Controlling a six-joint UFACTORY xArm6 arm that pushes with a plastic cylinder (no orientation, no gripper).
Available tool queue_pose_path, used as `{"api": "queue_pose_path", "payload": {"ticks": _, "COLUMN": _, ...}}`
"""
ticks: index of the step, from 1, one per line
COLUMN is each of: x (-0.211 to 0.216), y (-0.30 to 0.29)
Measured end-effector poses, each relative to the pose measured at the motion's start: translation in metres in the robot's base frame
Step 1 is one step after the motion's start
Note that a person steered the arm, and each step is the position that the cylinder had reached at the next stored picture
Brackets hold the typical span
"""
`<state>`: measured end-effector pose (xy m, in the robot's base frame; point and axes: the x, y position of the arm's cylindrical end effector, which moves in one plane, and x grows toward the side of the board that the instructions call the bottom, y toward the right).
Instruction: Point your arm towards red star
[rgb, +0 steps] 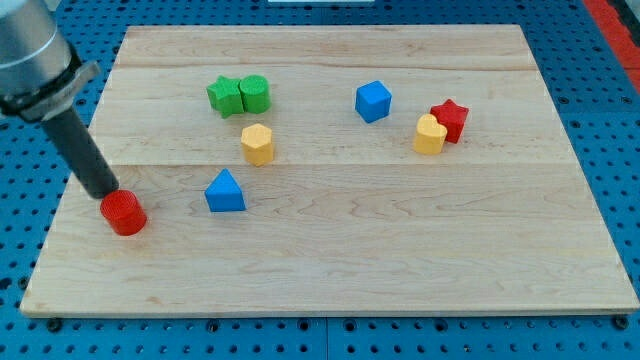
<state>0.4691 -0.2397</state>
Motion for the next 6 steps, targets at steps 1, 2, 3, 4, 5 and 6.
{"api": "queue_pose_path", "payload": {"ticks": 1, "x": 0.03, "y": 0.044}}
{"api": "queue_pose_path", "payload": {"ticks": 2, "x": 0.044, "y": 0.053}}
{"api": "queue_pose_path", "payload": {"ticks": 3, "x": 0.044, "y": 0.18}}
{"api": "queue_pose_path", "payload": {"ticks": 4, "x": 0.044, "y": 0.315}}
{"api": "queue_pose_path", "payload": {"ticks": 5, "x": 0.006, "y": 0.445}}
{"api": "queue_pose_path", "payload": {"ticks": 6, "x": -0.073, "y": 0.492}}
